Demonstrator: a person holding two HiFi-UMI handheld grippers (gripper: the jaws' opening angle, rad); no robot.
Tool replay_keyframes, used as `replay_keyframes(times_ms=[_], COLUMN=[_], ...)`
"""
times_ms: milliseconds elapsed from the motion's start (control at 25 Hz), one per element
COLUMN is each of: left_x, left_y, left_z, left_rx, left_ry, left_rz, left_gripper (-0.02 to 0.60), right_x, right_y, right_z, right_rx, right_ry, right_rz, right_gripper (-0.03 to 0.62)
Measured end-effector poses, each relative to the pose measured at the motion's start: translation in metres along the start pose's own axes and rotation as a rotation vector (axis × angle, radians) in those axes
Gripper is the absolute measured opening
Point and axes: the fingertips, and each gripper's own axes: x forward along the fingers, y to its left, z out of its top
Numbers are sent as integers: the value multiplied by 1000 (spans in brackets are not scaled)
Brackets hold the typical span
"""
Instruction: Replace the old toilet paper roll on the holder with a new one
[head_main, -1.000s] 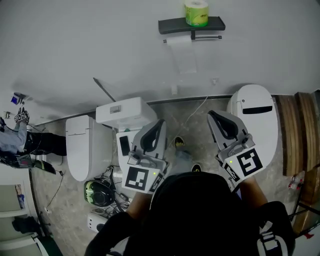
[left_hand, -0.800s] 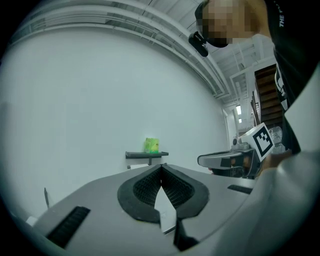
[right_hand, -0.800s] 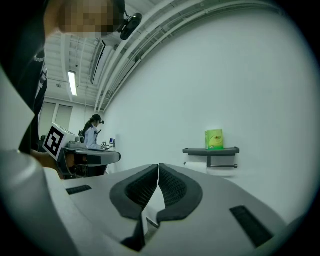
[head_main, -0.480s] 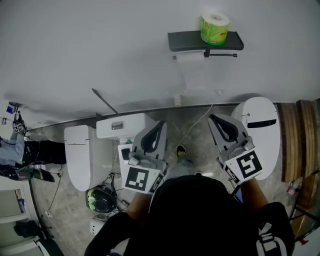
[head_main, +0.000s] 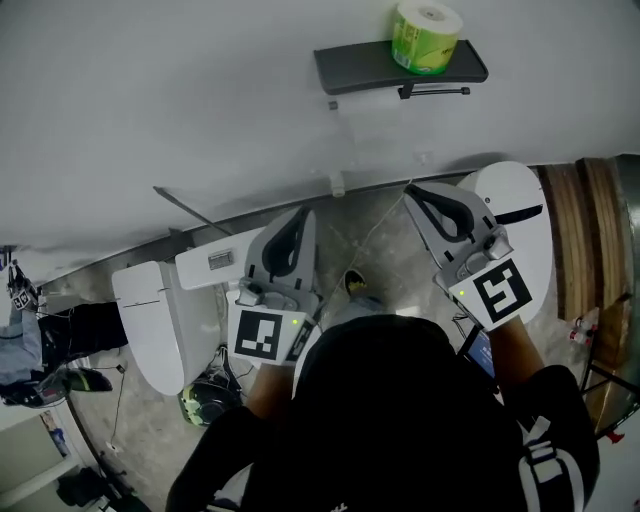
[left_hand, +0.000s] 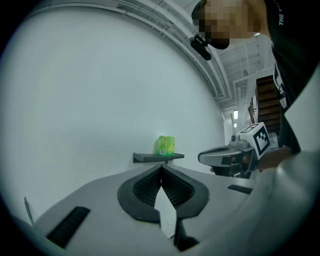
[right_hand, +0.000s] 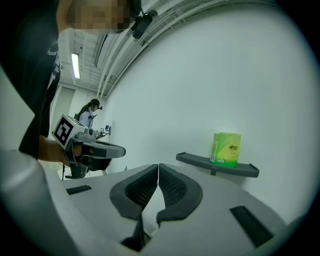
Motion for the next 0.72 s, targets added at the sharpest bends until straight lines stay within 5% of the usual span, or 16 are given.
replay_keyframes(times_ms=[440, 560, 720], left_x=[40, 49, 56], left_y=[41, 42, 49], left_z=[-4, -3, 1], left_rx=[-15, -37, -41], left_ry=[-28, -31, -26], left_rz=[-69, -73, -55], left_gripper=[23, 23, 23], right_x=[43, 51, 68], right_y=[-38, -40, -45], right_z=[9, -4, -18], right_rx=[-247, -334, -394], right_ry=[87, 175, 242], right_rz=[-16, 22, 38], right_gripper=[27, 123, 154])
